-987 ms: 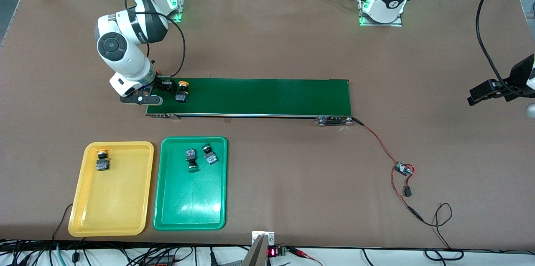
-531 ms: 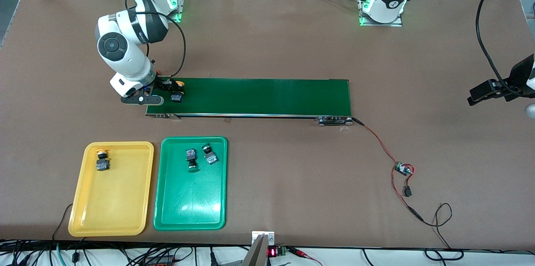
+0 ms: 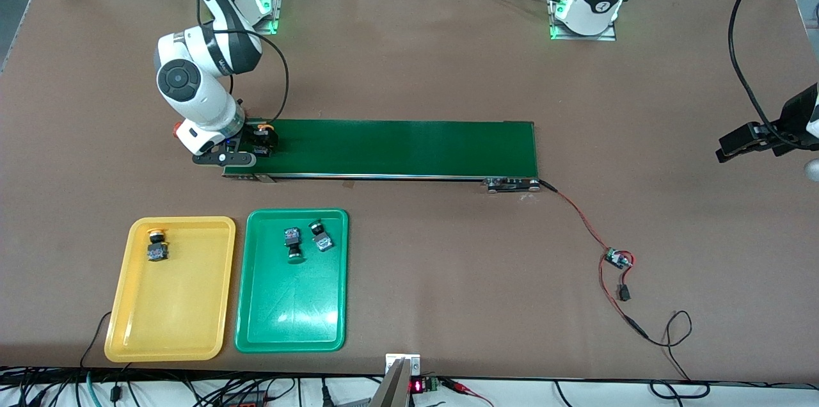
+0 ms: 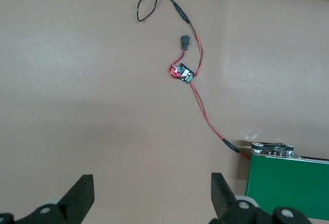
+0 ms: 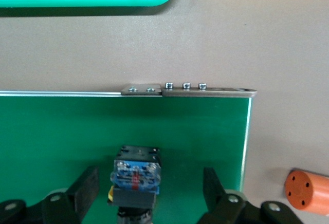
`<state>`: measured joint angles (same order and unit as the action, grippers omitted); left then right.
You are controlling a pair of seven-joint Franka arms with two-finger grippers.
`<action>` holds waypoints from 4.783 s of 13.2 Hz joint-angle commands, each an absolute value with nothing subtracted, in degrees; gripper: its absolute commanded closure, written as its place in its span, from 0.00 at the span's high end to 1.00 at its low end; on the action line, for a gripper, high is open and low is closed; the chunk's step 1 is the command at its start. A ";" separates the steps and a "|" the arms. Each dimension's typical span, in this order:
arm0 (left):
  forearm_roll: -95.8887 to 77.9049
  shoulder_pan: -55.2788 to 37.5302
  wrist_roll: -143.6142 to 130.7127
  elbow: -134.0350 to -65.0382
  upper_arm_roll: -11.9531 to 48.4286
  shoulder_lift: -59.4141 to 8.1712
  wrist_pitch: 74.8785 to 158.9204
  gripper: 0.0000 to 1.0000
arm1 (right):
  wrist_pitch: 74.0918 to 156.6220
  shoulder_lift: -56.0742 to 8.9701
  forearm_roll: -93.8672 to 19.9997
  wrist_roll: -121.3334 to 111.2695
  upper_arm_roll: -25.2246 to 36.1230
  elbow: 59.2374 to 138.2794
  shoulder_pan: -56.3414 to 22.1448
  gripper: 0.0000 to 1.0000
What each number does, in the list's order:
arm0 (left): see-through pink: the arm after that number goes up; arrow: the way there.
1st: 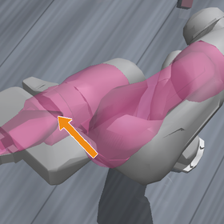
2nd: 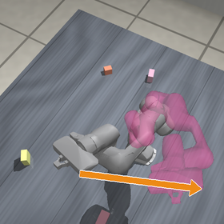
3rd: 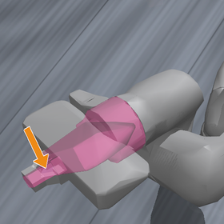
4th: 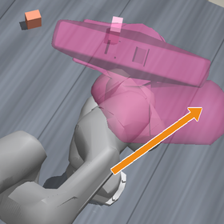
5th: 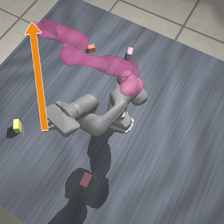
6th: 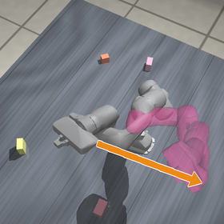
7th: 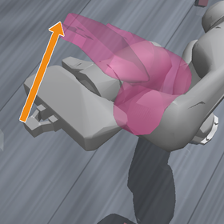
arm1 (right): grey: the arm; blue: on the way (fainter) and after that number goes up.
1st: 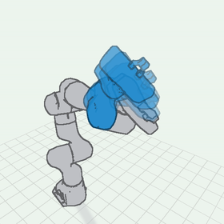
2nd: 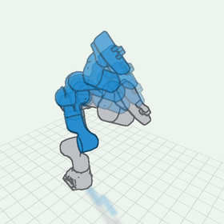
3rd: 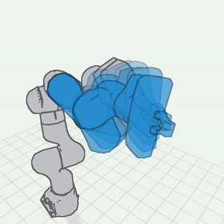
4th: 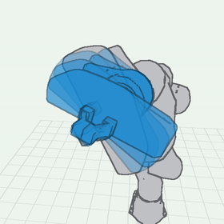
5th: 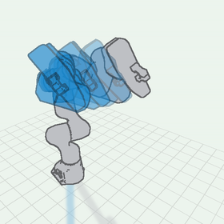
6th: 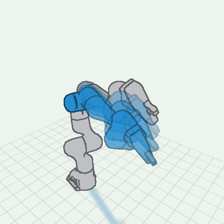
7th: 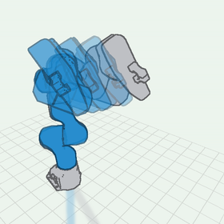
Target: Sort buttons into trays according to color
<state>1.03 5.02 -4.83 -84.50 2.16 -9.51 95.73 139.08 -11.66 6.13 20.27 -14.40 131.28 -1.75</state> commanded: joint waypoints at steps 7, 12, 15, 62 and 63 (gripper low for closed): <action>0.79 5.54 -3.78 -84.99 2.02 -9.32 96.50 1.00 | 139.84 -12.66 7.12 16.36 -14.59 130.17 0.96 0.18; 0.79 5.54 -3.78 -84.99 2.02 -9.32 96.50 1.00 | 131.23 -15.97 7.03 8.55 -14.07 113.33 4.12 0.17; 0.79 5.54 -3.78 -84.99 2.02 -9.32 96.42 1.00 | 131.83 -25.54 6.86 5.46 -12.32 104.61 5.54 0.18; 1.05 5.45 -2.64 -84.99 4.48 -6.42 91.41 1.00 | 89.83 2.81 1.32 1.76 -3.08 98.00 5.01 1.00; 1.05 5.45 -2.64 -84.99 4.48 -6.42 91.41 1.00 | 89.82 2.29 1.32 0.80 -3.08 97.74 4.92 1.00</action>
<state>1.03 5.11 -3.96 -84.46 4.33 -7.20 90.84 90.96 2.10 1.98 0.50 -2.89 97.87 4.95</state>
